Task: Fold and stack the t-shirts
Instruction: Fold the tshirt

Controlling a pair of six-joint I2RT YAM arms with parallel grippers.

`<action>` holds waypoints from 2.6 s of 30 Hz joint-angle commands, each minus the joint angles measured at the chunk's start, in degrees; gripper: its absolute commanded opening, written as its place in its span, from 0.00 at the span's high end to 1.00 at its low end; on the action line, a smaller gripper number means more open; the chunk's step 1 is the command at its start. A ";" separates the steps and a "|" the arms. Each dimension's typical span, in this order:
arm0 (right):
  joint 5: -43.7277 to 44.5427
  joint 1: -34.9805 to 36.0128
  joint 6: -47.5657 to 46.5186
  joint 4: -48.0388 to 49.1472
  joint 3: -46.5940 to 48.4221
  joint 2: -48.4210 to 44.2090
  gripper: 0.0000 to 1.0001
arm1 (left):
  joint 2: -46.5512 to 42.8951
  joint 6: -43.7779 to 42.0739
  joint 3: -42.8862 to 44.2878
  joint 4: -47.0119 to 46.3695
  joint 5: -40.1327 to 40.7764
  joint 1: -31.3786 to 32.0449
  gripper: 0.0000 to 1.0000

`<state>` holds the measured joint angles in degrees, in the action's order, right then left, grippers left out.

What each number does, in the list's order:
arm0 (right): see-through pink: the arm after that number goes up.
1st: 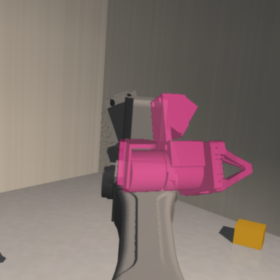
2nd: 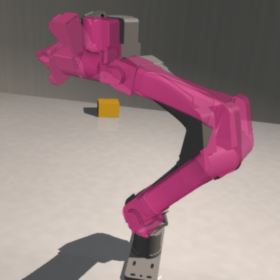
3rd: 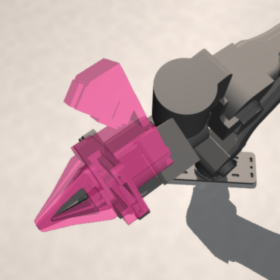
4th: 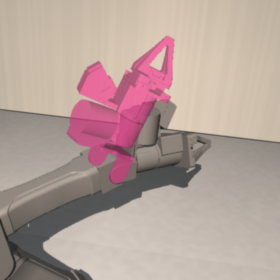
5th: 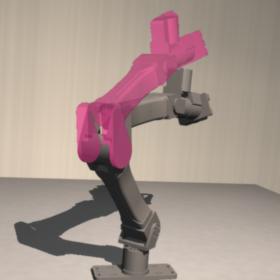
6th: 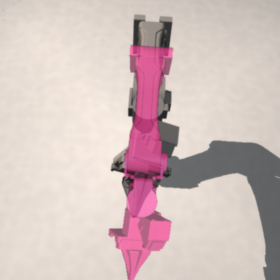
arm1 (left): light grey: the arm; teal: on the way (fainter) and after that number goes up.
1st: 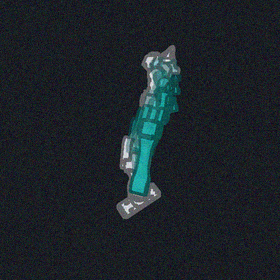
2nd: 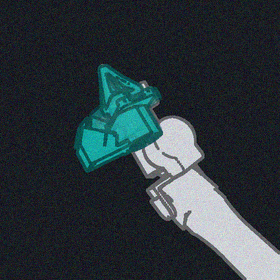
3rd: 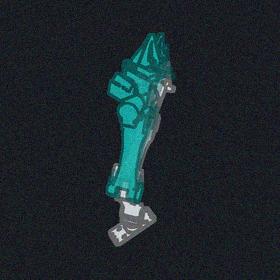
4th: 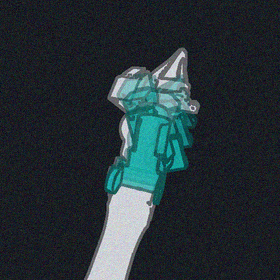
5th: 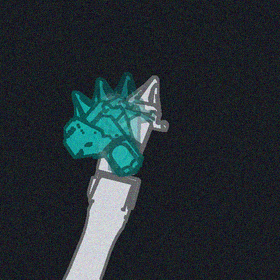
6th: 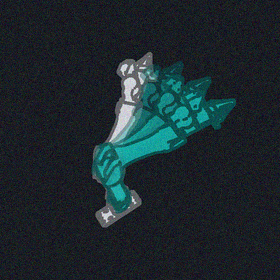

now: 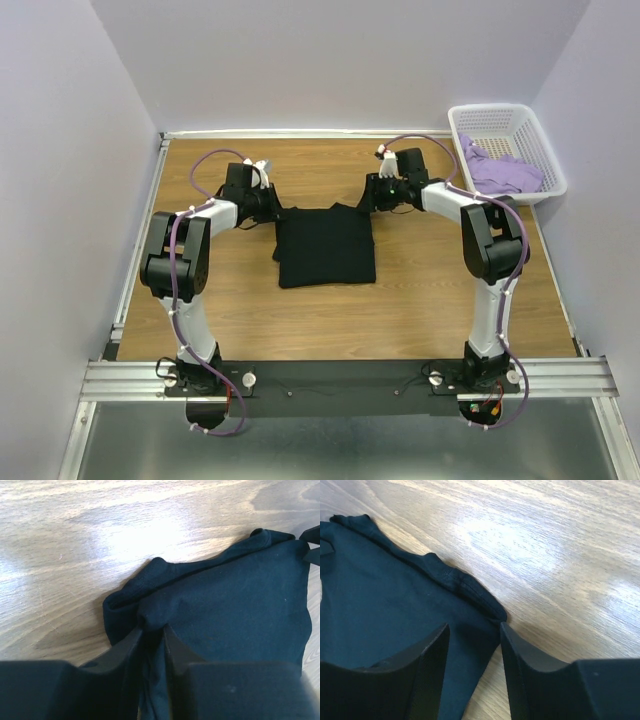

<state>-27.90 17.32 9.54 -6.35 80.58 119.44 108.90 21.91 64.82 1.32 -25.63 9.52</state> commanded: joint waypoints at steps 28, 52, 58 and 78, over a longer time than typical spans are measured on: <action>-1.10 -0.89 -2.42 -0.68 -0.68 -0.08 0.99 | 0.61 -1.35 0.22 -1.06 -2.50 0.68 0.97; -5.23 -0.89 -4.27 -0.42 -0.51 -5.89 1.00 | -9.76 3.92 -5.39 -2.90 -0.40 0.50 1.00; -5.76 -0.80 -4.88 -0.24 0.46 -1.49 1.00 | -10.55 11.31 -13.66 -10.10 3.04 -0.46 1.00; -1.98 -0.27 -1.99 0.20 0.99 -3.68 0.41 | -13.89 14.48 -15.69 -6.79 14.71 -2.05 0.85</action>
<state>-31.92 16.56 6.04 -6.31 81.91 120.46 99.37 37.39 48.05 -9.50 -17.98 7.99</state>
